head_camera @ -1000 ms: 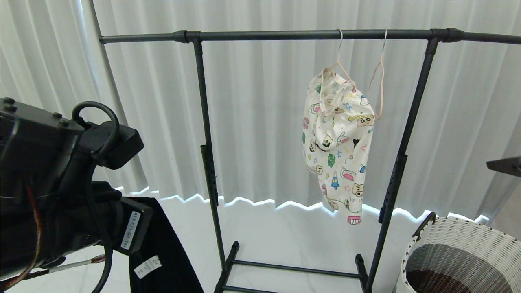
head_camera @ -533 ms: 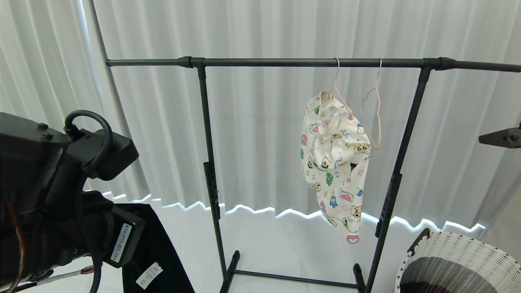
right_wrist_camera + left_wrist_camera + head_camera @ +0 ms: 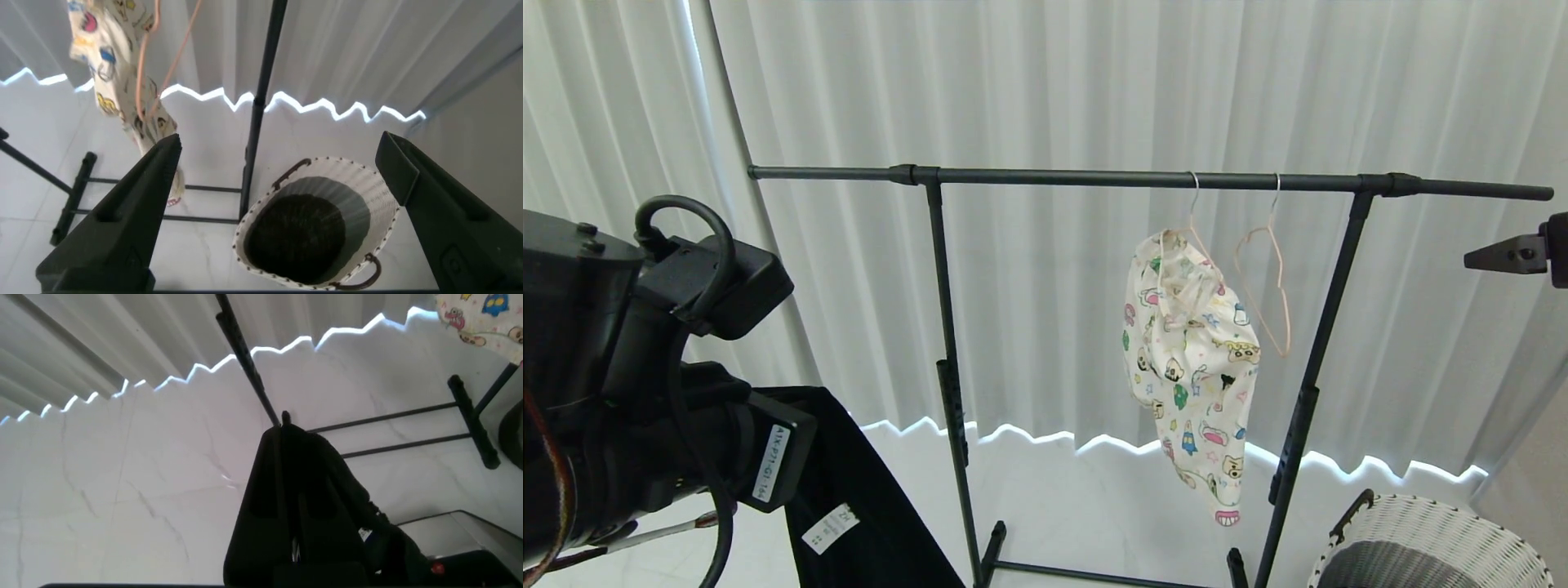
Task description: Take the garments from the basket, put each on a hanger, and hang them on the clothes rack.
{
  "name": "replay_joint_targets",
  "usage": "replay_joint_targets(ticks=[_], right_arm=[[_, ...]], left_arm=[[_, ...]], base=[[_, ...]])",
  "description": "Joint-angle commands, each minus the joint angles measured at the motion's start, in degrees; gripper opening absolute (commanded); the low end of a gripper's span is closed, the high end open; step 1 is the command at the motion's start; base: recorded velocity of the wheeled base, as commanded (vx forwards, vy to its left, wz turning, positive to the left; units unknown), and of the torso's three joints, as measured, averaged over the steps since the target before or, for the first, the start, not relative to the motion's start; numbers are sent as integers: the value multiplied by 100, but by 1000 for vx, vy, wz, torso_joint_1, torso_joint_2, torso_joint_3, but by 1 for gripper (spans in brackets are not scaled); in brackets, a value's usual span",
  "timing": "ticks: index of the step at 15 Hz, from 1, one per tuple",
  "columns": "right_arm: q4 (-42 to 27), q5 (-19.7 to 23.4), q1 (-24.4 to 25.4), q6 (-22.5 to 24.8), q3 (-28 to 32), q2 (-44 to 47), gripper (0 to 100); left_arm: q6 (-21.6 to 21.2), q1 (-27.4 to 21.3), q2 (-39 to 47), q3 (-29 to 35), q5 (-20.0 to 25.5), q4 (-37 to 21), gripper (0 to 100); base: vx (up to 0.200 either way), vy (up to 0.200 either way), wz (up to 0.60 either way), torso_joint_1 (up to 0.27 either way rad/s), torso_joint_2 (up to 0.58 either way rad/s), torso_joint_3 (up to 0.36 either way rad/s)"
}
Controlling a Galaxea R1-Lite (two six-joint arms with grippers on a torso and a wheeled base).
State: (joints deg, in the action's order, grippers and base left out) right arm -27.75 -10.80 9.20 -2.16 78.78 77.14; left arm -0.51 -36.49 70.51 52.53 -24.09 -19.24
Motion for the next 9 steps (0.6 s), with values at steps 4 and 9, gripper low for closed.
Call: replay_joint_targets(ticks=[4,9], right_arm=[[6,-36,2,31,-38,20,100],[252,25,2,49,-108,161,100]], left_arm=[[-63,1,-2,21,-8,-1,0],[-72,1,-11,29,-78,-1,0]], base=[[0,0,0,225,-515,-276],[80,80,0,92,-193,-109]])
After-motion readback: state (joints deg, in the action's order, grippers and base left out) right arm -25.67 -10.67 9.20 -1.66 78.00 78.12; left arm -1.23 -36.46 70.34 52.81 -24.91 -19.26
